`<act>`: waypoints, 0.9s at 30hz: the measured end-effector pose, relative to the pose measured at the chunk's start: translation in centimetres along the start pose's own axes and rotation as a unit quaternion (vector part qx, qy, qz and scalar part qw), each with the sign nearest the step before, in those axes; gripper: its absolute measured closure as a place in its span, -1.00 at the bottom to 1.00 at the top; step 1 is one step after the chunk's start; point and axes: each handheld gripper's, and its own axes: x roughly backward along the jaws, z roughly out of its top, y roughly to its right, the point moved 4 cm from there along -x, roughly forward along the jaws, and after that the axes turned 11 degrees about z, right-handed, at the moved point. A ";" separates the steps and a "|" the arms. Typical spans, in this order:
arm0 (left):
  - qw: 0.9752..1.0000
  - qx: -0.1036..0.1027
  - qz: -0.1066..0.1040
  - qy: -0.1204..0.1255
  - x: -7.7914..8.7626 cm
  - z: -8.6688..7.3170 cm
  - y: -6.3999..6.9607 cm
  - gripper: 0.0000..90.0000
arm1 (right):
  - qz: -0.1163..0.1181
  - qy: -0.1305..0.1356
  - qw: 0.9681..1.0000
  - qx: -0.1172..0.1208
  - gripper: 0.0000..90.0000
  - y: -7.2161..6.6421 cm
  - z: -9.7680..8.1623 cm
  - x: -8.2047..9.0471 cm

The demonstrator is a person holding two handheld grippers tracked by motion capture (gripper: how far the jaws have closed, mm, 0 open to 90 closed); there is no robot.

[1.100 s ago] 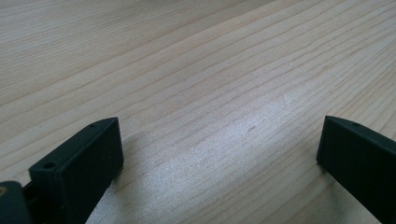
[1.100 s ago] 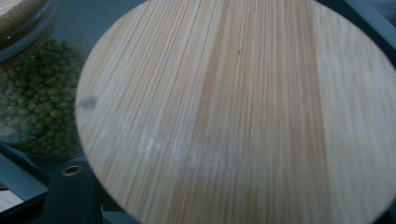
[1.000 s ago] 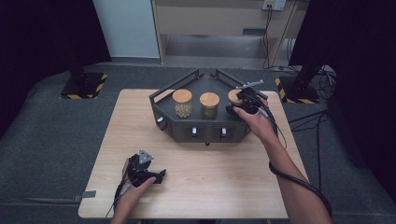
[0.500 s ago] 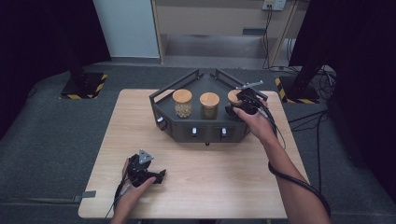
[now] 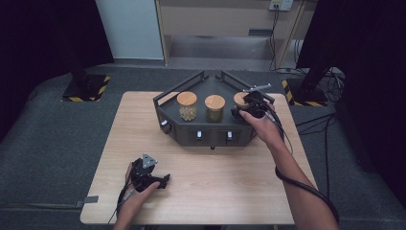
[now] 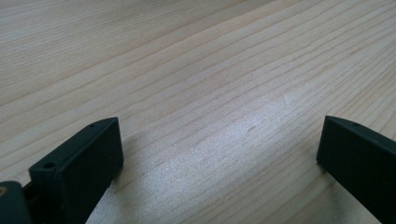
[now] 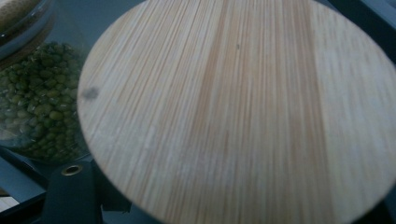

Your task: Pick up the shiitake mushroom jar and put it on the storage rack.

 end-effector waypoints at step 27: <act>1.000 0.000 0.000 0.000 0.0 0.0 0.0 -1.00 | 0.002 0.018 1.000 0.011 -0.78 -0.7 -0.6 0.2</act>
